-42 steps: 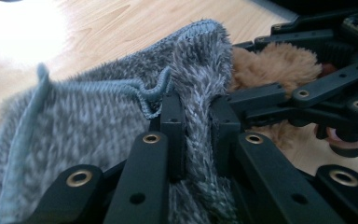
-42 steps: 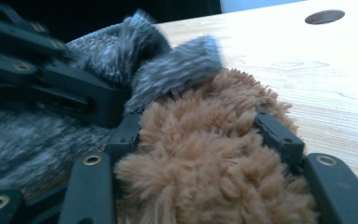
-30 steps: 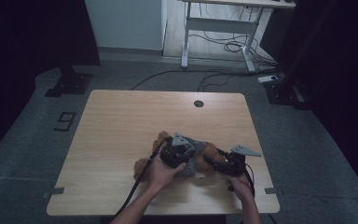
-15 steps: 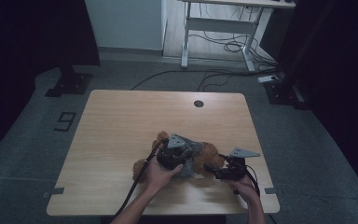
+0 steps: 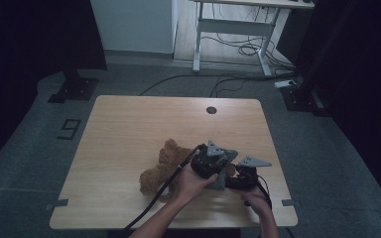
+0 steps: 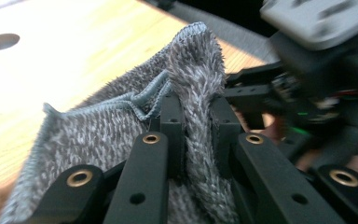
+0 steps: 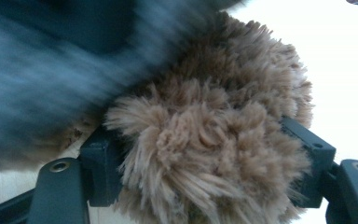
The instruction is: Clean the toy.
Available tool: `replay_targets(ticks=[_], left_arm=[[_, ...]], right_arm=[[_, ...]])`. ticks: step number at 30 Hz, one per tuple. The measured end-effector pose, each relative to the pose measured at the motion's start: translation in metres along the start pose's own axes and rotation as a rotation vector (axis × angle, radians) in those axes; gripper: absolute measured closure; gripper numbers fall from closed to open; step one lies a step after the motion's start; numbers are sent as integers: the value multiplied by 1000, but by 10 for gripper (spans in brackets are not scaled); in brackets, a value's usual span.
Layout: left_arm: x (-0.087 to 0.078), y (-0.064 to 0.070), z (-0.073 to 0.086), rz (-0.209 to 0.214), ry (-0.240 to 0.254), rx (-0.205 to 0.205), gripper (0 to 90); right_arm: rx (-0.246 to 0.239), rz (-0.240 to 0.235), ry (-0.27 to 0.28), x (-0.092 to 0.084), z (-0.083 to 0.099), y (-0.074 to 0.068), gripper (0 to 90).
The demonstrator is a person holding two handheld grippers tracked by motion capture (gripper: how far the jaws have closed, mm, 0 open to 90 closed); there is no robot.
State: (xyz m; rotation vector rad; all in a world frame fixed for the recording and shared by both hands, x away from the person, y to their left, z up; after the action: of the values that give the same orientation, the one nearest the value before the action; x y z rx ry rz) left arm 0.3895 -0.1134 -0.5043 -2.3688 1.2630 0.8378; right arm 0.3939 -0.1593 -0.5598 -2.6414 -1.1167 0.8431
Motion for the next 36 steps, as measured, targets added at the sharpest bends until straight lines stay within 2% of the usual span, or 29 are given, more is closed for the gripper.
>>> replay_targets(ticks=[1, 4, 10, 13, 15, 17, 21, 24, 27, 29, 32, 34, 36], left_arm=[[5, -2, 4, 4, -7, -9, 788], [5, -4, 8, 5, 14, -26, 790], [-6, -13, 16, -46, -6, 14, 792], [-18, -28, 26, -81, -13, 4, 793], [-27, -36, 35, -71, -3, -30, 793], [-36, -41, 41, -65, 15, -53, 793], [-52, -47, 44, -93, 34, -58, 794], [-56, -43, 36, -89, 46, -45, 793], [-50, -32, 23, -70, 50, -27, 792], [-42, -21, 13, -44, 48, -23, 792], [-19, 3, 1, -7, 17, 20, 792], [-3, 9, 0, -10, -19, 44, 792], [9, 8, 4, -8, -38, 29, 792]], right_arm=[[0, 3, 0, 0, 0, 0, 294], [-1, 17, -3, 1, 1, 2, 306], [6, 20, 1, 2, 0, 3, 317], [14, 17, 9, 2, -1, 3, 321], [20, 13, 8, 2, -1, 4, 321], [20, 4, 6, 2, 0, 3, 321], [10, -1, 0, 6, 0, -1, 325], [14, 1, -1, 6, 0, 0, 326], [17, 2, 0, 6, 0, 0, 329], [22, 3, 0, 6, 0, 0, 331], [19, 3, 0, 6, 0, 0, 332], [20, 3, -2, 5, 0, 0, 334], [24, 6, 1, 5, 0, 1, 357]])
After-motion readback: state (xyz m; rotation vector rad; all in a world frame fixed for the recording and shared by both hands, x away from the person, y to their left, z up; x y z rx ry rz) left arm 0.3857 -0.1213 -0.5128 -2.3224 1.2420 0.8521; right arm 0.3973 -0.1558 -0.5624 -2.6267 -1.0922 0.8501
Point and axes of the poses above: each handheld gripper's, and its own axes: x roughly forward along the jaws, z roughly out of its underside, y roughly to its right, the point moved 10 cm from there along x, roughly forward along the jaws, and after that the axes turned 6 degrees about x, right-handed, at the moved point
